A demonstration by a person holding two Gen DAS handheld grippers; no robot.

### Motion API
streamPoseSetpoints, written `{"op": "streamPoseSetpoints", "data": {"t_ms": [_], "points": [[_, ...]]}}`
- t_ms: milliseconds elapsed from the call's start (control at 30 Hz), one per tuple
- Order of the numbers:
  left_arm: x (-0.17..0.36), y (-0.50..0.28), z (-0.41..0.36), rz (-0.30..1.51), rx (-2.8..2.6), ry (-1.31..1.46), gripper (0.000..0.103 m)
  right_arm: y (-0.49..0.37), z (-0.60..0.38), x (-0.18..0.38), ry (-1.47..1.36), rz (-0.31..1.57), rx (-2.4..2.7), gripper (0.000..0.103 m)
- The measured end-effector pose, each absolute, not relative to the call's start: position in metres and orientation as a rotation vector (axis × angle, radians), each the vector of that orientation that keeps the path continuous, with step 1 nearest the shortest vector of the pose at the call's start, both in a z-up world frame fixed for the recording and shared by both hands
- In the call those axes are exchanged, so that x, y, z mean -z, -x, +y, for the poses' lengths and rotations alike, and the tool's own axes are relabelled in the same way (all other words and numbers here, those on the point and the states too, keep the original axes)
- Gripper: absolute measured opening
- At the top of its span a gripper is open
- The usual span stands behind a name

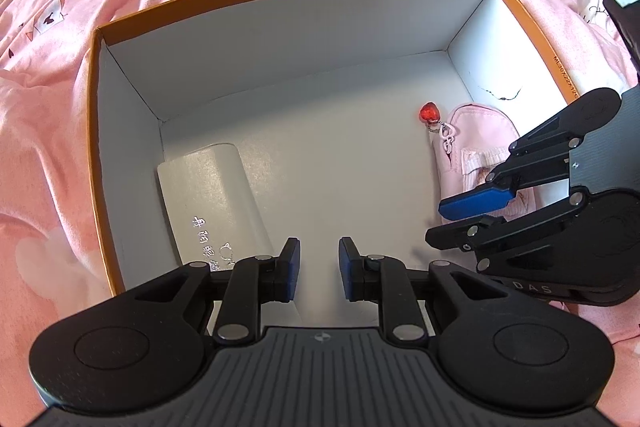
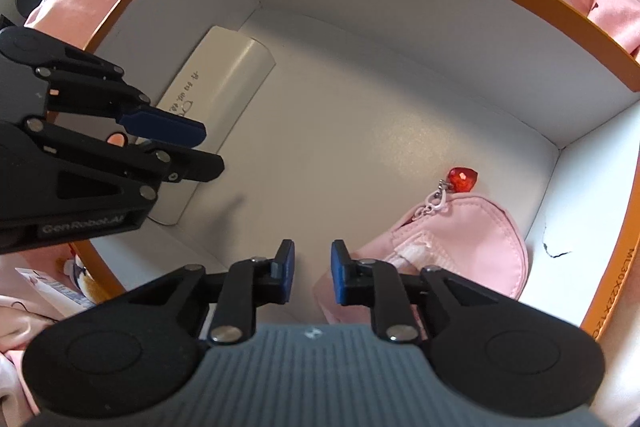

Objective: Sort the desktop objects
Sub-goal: 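Withdraw both open tools from the box back toward the item pile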

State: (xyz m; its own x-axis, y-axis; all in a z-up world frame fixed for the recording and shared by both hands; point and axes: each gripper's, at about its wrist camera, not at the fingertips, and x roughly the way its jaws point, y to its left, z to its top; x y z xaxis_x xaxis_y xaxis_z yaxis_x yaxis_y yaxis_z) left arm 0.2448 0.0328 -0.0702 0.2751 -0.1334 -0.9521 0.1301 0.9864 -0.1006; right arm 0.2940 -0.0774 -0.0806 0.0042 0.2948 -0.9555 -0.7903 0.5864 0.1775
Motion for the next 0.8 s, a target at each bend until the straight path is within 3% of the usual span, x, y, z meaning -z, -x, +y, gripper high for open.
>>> {"op": "streamPoseSetpoints", "data": {"t_ms": [167, 333, 567, 667, 800], "points": [[0.064, -0.238, 0.034, 1.265, 0.176, 0.015, 0.024, -0.289, -0.086, 0.086, 0.536, 1.324, -0.87, 0.003], [0.053, -0.227, 0.036, 1.228, 0.166, 0.02, 0.025, -0.289, -0.088, 0.084, 0.496, 1.334, -0.859, 0.004], [0.029, -0.199, 0.028, 1.124, 0.146, 0.013, 0.03, -0.263, -0.099, 0.044, 0.502, 1.14, -0.86, 0.023], [0.019, -0.186, 0.021, 1.072, 0.165, 0.003, 0.03, -0.246, -0.112, 0.024, 0.482, 1.029, -0.871, 0.051], [0.004, -0.171, 0.015, 1.001, 0.175, 0.003, 0.033, -0.221, -0.124, -0.001, 0.454, 0.9, -0.84, 0.054]]}}
